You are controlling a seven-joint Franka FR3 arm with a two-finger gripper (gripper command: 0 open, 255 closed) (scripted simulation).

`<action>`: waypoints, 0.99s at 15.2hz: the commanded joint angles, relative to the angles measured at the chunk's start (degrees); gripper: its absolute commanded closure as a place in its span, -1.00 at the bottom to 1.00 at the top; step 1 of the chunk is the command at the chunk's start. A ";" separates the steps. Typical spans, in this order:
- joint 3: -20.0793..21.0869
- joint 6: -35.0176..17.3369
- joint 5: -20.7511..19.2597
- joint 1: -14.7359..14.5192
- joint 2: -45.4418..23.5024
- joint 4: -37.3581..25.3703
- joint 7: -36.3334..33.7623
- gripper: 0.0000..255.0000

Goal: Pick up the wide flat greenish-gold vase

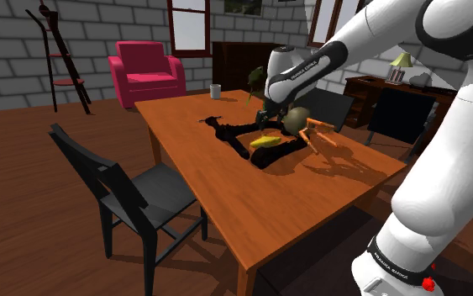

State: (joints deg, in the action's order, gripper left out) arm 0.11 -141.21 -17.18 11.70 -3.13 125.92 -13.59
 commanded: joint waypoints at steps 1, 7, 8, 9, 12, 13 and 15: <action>-0.63 -1.77 -1.87 0.44 -3.98 -3.06 -0.86 -1.00; -2.05 -5.30 -4.96 0.65 -11.07 -7.81 -2.85 -1.00; -2.15 -5.92 -5.24 0.61 -11.55 -7.64 -3.18 -1.00; -2.26 -6.54 -5.53 0.57 -12.03 -7.48 -3.51 -1.00; -2.70 -8.73 -6.59 0.37 -13.85 -7.03 -4.75 -1.00; -2.71 -8.73 -6.58 0.37 -13.85 -7.03 -4.74 -1.00; -2.71 -8.76 -6.59 0.38 -13.80 -6.96 -4.74 1.00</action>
State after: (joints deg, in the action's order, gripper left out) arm -2.56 -149.84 -23.69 12.09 -16.89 118.83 -18.23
